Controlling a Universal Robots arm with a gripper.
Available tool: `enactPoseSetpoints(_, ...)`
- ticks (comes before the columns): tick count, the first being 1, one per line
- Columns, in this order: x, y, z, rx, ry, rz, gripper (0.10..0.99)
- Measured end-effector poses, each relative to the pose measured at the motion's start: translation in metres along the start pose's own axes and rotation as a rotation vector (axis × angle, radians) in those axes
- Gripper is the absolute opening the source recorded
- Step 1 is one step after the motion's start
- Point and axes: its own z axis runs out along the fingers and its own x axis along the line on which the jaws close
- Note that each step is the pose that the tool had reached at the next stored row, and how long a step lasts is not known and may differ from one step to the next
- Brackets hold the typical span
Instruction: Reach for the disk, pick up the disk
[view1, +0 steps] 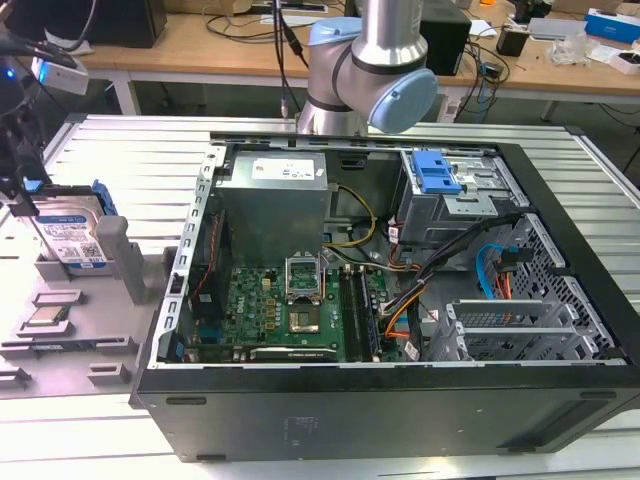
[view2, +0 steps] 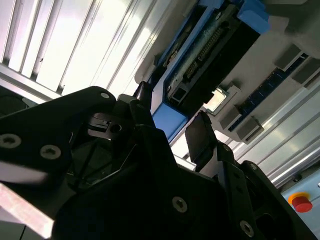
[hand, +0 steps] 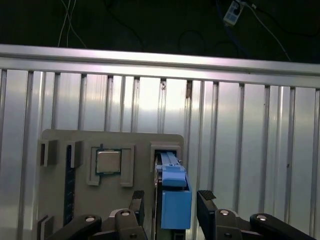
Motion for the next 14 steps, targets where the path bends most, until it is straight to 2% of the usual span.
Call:
enactPoseSetpoints(8, 0.0, -0.0009, 0.0195, 0.0, 0.0001, 0.0, 0.545)
enactPoseSetpoints(12, 0.0, -0.0009, 0.0197, 0.0, 0.0001, 0.0, 0.545)
enactPoseSetpoints(13, 0.0, -0.0009, 0.0197, 0.0, 0.0001, 0.0, 0.529)
enactPoseSetpoints(14, 0.0, -0.0009, 0.0198, 0.0, 0.0002, 0.0, 0.463)
